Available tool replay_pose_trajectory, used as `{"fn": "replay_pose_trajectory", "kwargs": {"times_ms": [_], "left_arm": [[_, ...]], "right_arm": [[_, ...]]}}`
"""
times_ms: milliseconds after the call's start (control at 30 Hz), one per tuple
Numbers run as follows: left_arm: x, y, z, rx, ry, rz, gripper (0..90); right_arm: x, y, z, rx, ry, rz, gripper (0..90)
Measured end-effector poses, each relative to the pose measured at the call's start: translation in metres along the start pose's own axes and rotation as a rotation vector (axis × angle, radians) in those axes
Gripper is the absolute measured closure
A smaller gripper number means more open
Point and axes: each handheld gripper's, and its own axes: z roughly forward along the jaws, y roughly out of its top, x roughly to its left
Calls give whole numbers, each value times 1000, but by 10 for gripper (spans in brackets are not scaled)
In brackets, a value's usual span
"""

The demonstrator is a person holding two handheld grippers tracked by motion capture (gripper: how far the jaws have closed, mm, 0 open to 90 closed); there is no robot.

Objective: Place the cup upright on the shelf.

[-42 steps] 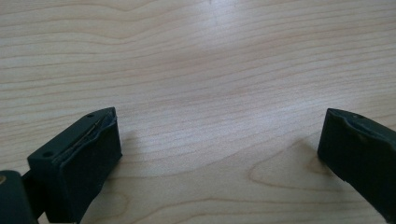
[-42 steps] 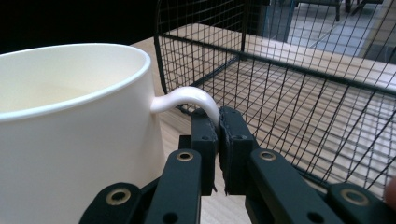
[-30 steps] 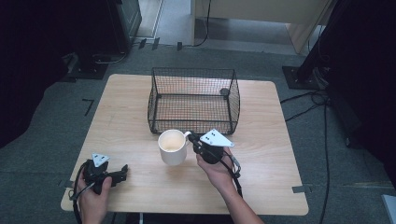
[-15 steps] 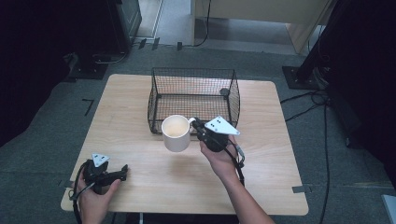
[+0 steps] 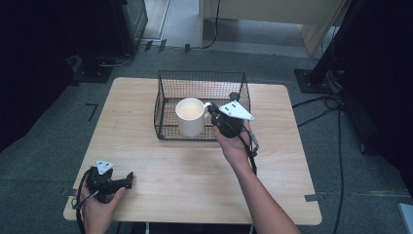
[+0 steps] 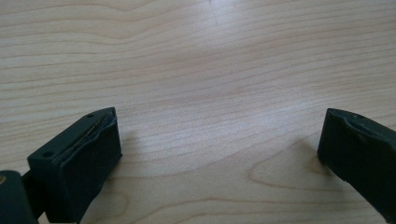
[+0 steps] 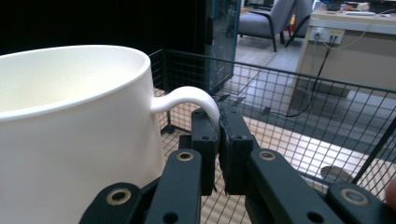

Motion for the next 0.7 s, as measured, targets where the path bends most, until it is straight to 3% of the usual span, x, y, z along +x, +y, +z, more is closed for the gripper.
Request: {"fn": "replay_pose_trajectory", "kwargs": {"times_ms": [333, 700], "left_arm": [[0, 0, 0, 2, 0, 3, 0], [0, 0, 0, 1, 1, 3, 0]], "right_arm": [[-11, 5, 23, 2, -34, 8, 861], [-24, -3, 54, 73, -106, 29, 861]]}}
